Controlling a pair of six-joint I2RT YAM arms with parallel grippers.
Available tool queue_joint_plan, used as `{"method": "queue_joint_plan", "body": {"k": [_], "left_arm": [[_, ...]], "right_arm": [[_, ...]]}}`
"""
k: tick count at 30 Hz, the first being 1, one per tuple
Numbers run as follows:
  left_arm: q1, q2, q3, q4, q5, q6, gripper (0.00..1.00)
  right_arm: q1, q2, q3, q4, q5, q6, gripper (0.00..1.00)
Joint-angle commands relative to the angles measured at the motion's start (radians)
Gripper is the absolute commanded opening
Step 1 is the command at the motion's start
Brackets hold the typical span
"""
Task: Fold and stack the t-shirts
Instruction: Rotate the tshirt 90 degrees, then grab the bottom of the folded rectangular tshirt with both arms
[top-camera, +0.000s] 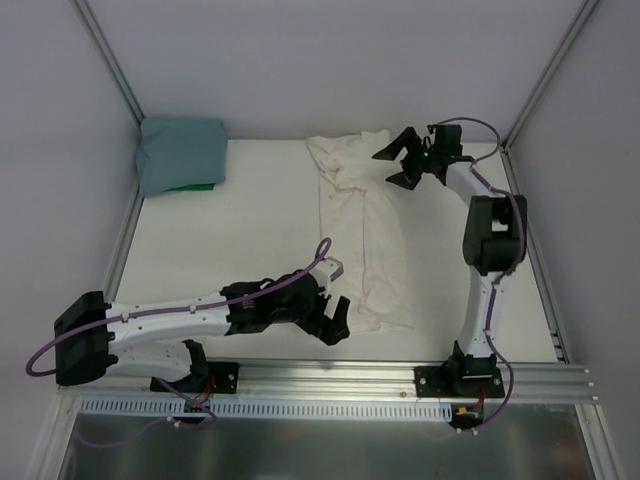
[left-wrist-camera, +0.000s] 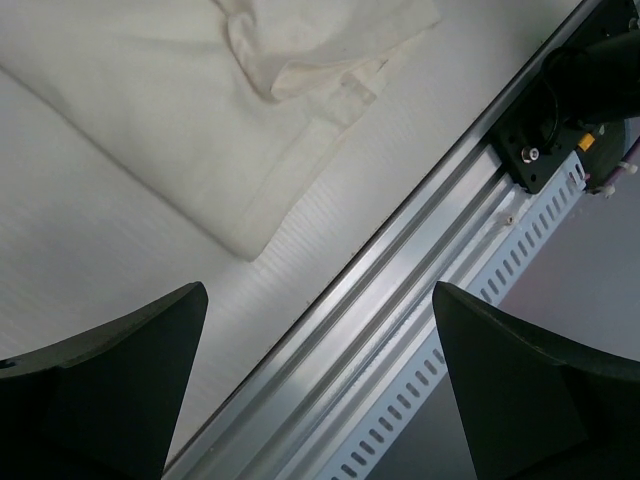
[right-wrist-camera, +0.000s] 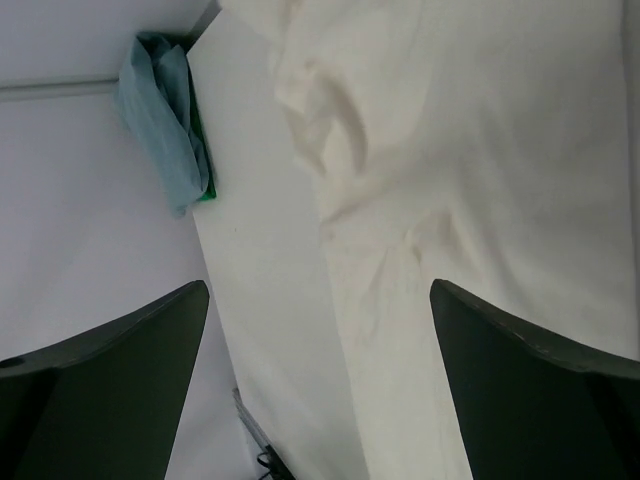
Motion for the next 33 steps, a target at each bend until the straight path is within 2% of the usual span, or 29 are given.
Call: {"method": "queue_joint_plan", "body": {"k": [1,2,5,6,10,13,18,22,27,33], "left_arm": [[0.003,-0.085,-0.095,0.157,0.01,-0.073,0.99],[0.003,-0.094,-0.119,0.18,0.01,-0.082,0.99],[0.003,-0.136,-0.208,0.243,-0.001,-0.119,0.99],[0.003,-0.146,-0.226,0.255,-0.016,-0.129,0.99],[0.0,-0.183,-0.312,0.326,-0.067,-0.158,0.99],[-0.005,-0.156,-0.352,0.424,-0.105,-0.167,0.99],[-0.015,-0.004,-0.357,0.623,-0.107,-0.165,0.99],[-0.029,0.126,-0.32,0.704,-0.082,-0.173,0.99],[-0.055,0.243,-0.285,0.745,-0.071,-0.207,0.99],[-0.078,0.271,-0.301,0.745,-0.084,-0.23,0.99]], "right_arm": [[-0.009,-0.45,-0.204,-0.152,0.125,-0.271,0.99],[-0.022,-0.575,-0.366,-0.163,0.141,-0.276,0.99],[-0.044,-0.796,-0.606,-0.183,0.142,-0.261,0.99],[-0.048,-0.843,-0.74,-0.197,0.153,-0.262,0.99],[-0.048,-1.039,-0.997,-0.258,0.184,-0.268,0.99],[-0.048,-1.161,-1.143,-0.295,0.205,-0.268,1.0],[-0.045,-1.276,-1.271,-0.356,0.248,-0.25,0.99],[-0.042,-1.403,-1.37,-0.379,0.259,-0.227,0.99],[-0.041,-1.492,-1.429,-0.445,0.236,-0.233,1.0],[-0.039,-1.612,-1.492,-0.52,0.233,-0.249,0.99]]}}
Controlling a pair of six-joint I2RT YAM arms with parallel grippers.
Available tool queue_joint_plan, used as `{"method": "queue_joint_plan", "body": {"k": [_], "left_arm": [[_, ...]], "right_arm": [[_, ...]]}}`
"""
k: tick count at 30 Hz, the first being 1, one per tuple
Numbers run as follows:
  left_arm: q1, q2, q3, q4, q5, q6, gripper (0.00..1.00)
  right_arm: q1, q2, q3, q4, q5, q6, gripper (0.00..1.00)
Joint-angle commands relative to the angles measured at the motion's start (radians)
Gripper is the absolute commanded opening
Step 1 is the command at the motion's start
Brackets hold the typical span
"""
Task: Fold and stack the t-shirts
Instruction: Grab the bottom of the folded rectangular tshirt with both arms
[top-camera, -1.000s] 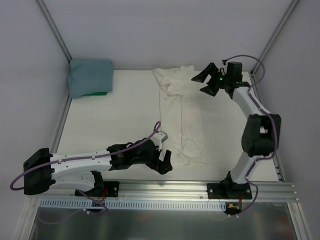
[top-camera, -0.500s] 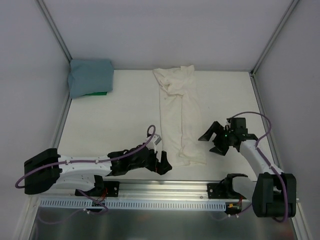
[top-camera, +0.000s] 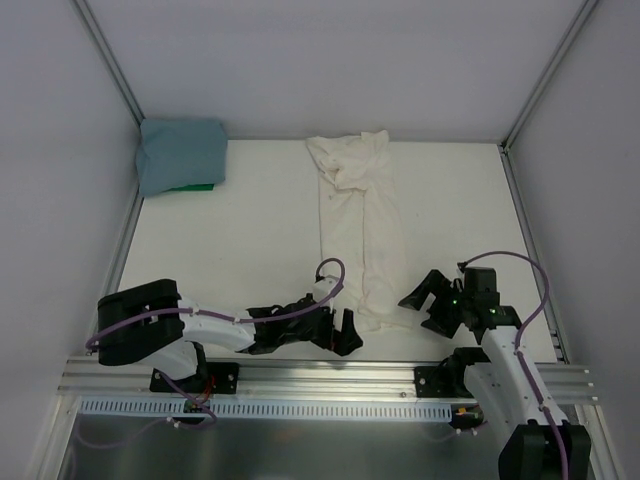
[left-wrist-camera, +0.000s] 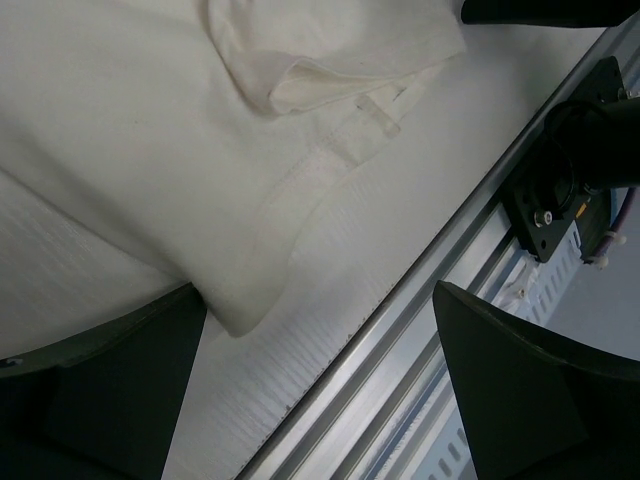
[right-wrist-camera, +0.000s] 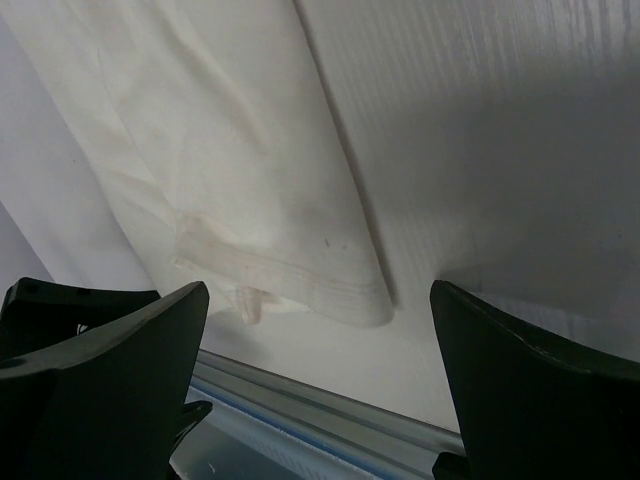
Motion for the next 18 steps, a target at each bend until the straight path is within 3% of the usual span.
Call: {"method": "queue_joint_plan", "body": {"k": [1,5,7,10,11,14,18], "left_arm": [[-0.013,0.015,0.003,0.037,-0.004,-0.032,0.99],[-0.016,0.023,0.002,0.037,-0.006,-0.036,0.99],[-0.016,0.032,0.005,0.036,-0.004,-0.043,0.99],[-0.024,0.04,0.009,0.036,-0.009,-0.049,0.99],[-0.025,0.04,0.009,0.034,-0.012,-0.049,0.99],[-0.033,0.037,0.022,0.008,-0.027,-0.046,0.99],[-0.036,0.032,0.022,-0.013,-0.058,-0.046,0.95]], "right_arm": [[0.005,-0.055,-0.036,-0.061,-0.009,-0.007,1.0],[0.005,-0.093,-0.073,-0.084,-0.037,-0.009,0.97],[0.005,-0.119,-0.096,-0.087,-0.053,-0.006,0.9],[0.005,-0.13,-0.116,-0.072,-0.082,-0.001,0.65],[0.005,-0.126,-0.118,-0.067,-0.086,0.003,0.48],[0.006,-0.101,-0.124,-0.038,-0.099,0.005,0.24],[0.006,-0.081,-0.127,-0.016,-0.109,0.006,0.18]]}}
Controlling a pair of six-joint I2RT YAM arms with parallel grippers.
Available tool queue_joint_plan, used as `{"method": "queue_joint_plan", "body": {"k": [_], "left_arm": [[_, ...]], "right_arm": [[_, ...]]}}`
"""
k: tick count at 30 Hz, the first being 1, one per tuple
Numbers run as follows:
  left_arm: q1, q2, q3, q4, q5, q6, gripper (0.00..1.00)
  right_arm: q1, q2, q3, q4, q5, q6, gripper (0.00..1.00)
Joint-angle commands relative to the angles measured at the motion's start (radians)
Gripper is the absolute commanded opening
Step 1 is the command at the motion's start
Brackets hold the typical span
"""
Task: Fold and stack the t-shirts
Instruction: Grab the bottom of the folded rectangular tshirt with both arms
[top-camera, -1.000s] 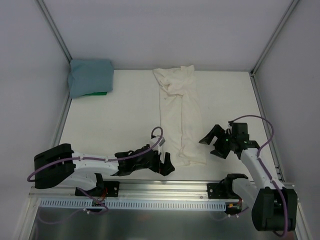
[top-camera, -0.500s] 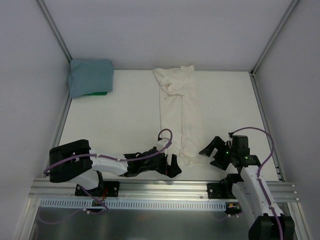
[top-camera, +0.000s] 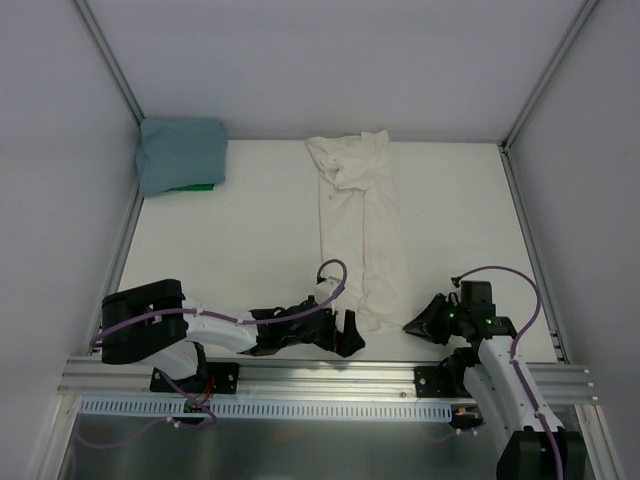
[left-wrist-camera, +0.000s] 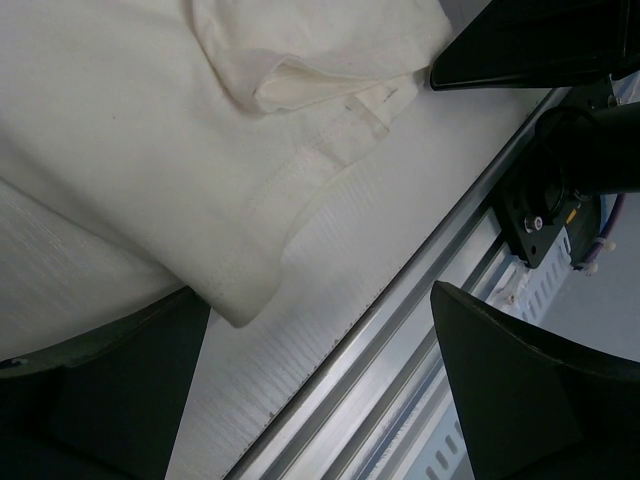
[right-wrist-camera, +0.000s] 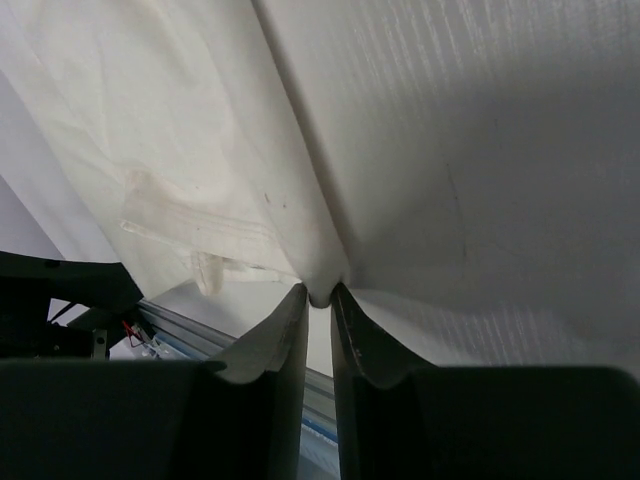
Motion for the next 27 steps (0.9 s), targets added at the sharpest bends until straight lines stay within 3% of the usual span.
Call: {"method": "queue_joint_plan", "body": {"k": [1,6,8,9,10,18,27], "left_arm": [[-0.013,0.011,0.014,-0.046,-0.049,-0.013,0.95],[-0.013,0.017,0.019,-0.063,-0.07,-0.01,0.94],[-0.013,0.017,0.022,-0.07,-0.069,-0.008,0.95],[-0.013,0.017,0.022,-0.075,-0.07,-0.008,0.95],[-0.013,0.009,0.021,-0.08,-0.073,-0.008,0.95],[-0.014,-0.044,-0.025,-0.172,-0.228,-0.054,0.98],[-0.014,0.001,-0.012,-0.186,-0.273,-0.053,0.99]], "right_arm": [[0.005,0.012,0.001,0.024,-0.028,0.002,0.18],[0.005,0.017,0.018,0.002,-0.024,-0.01,0.23],[0.004,0.002,0.05,-0.056,0.013,-0.034,0.46],[0.005,-0.006,0.062,-0.081,0.048,-0.044,0.92],[0.005,-0.012,0.074,-0.121,0.065,-0.051,0.99],[0.007,-0.032,0.102,-0.143,0.136,-0.045,0.99],[0.005,0.069,0.102,-0.023,0.127,-0.03,0.99]]}}
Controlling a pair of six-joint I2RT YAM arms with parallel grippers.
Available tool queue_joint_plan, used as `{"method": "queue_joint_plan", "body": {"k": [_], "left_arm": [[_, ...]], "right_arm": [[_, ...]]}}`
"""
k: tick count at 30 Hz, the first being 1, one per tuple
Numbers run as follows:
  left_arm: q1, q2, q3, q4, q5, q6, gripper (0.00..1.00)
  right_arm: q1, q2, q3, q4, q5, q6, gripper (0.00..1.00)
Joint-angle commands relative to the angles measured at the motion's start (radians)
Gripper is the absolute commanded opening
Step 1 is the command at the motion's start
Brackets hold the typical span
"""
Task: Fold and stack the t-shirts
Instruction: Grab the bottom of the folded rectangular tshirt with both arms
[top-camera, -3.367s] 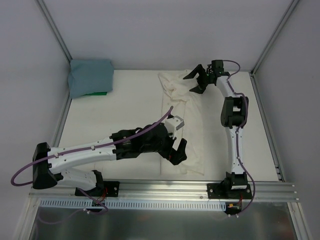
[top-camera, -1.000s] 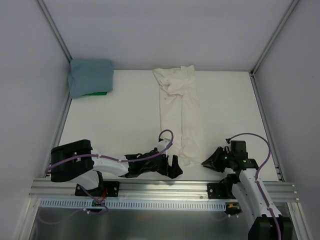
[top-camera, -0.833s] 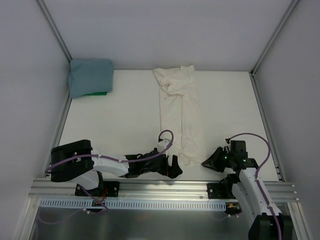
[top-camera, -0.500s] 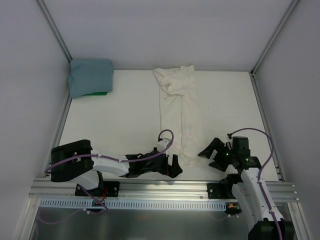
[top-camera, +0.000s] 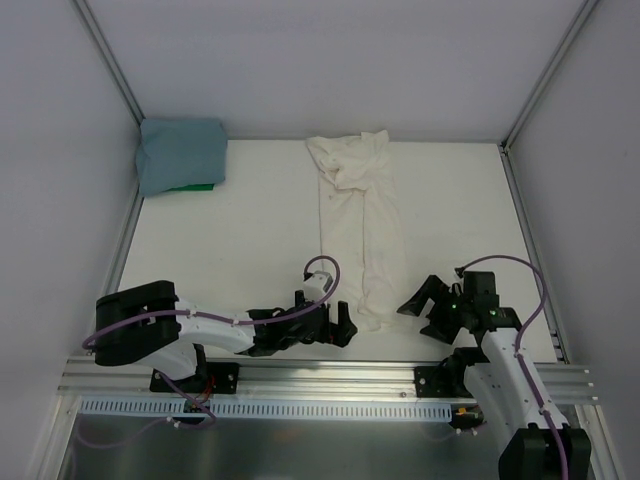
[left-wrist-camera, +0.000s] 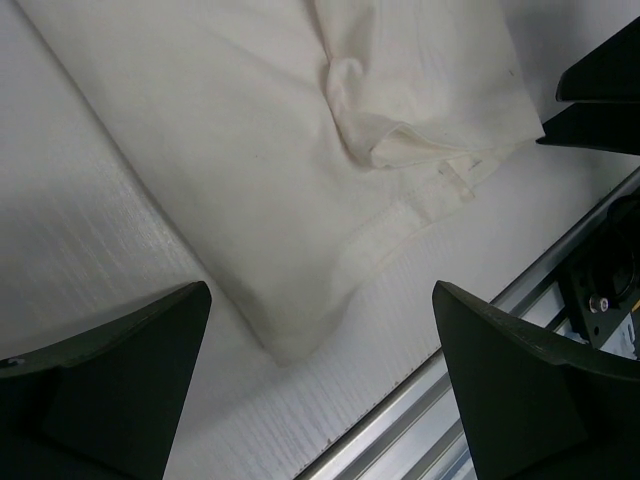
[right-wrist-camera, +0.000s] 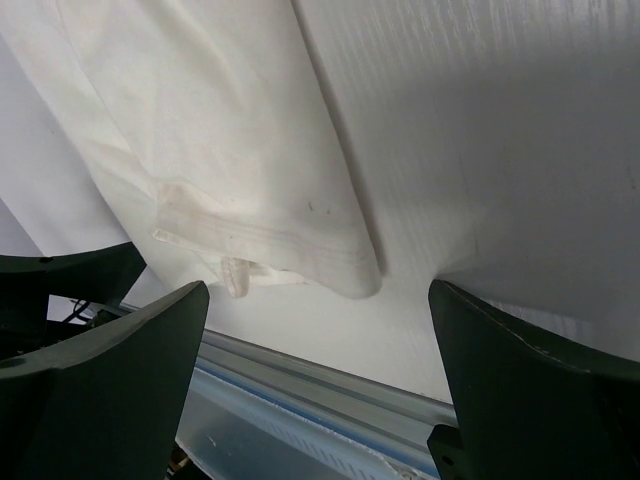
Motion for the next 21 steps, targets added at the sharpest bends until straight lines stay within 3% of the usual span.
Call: {"method": "queue_joint_plan", "body": {"k": [1,11,13,17,21], "left_arm": [[-0.008,0.053,-0.01,-0.076,-0.053,-0.018,0.99],[-0.008,0.115,0.021,-0.036,-0.016,-0.017,0.99],[-0.008,0.11,0.022,-0.039,-0.015,-0.015,0.99],[-0.008,0.107,0.024,-0.044,-0.01,-0.015,0.99],[-0.008,0.11,0.031,-0.053,-0.01,-0.02,0.99]], "right_arm": [[0.002,0.051,-0.002,0.045,0.061,-0.008,0.99],[0.003,0.245,0.004,0.207,0.04,-0.002,0.97],[0.006,0.28,-0.019,0.267,0.015,0.007,0.91],[0.024,0.37,-0.065,0.367,-0.016,0.033,0.67],[0.044,0.427,-0.092,0.454,-0.043,0.055,0.49]]}}
